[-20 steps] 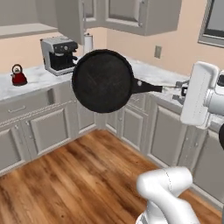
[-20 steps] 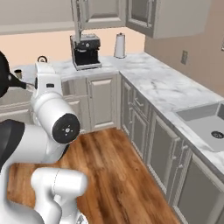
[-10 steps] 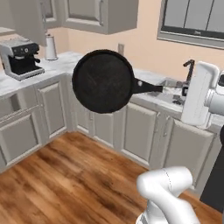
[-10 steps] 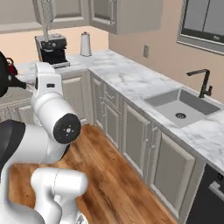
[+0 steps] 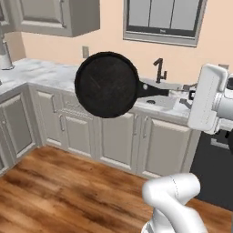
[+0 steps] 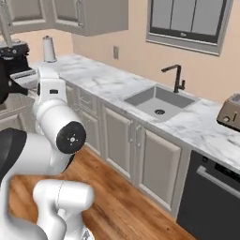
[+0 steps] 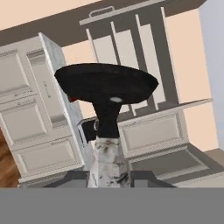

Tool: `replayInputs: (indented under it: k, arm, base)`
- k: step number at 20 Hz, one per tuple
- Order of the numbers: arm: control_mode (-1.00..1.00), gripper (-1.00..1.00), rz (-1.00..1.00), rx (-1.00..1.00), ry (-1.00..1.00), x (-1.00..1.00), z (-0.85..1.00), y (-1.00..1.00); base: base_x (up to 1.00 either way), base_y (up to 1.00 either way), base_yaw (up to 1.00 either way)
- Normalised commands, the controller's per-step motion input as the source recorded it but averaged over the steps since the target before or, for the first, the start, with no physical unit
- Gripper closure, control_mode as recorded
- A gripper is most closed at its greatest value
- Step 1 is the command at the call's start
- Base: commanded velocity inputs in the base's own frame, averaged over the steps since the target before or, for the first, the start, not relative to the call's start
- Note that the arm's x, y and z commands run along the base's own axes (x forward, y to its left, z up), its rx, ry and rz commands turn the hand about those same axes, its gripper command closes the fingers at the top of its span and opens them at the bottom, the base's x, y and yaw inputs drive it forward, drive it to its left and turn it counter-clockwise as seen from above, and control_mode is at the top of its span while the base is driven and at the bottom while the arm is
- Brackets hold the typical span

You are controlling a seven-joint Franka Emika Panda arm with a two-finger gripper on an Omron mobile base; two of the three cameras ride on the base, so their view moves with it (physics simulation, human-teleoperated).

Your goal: Pick the pan from the cabinet and place it on the stove. Then turn on the stove burner for the pan.

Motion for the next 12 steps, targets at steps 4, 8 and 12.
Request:
replayInputs:
  k: [4, 8, 12]
  arm:
    - [1.0, 1.0, 0.0, 0.0, 0.0, 0.0, 0.0, 0.0]
    - [1.0, 1.0, 0.0, 0.0, 0.0, 0.0, 0.0, 0.0]
    - [1.0, 1.0, 0.0, 0.0, 0.0, 0.0, 0.0, 0.0]
  base:
    - [-0.15, 0.32, -0.44]
    - [-0.15, 0.24, -0.44]
    - [-0.15, 0.18, -0.44]
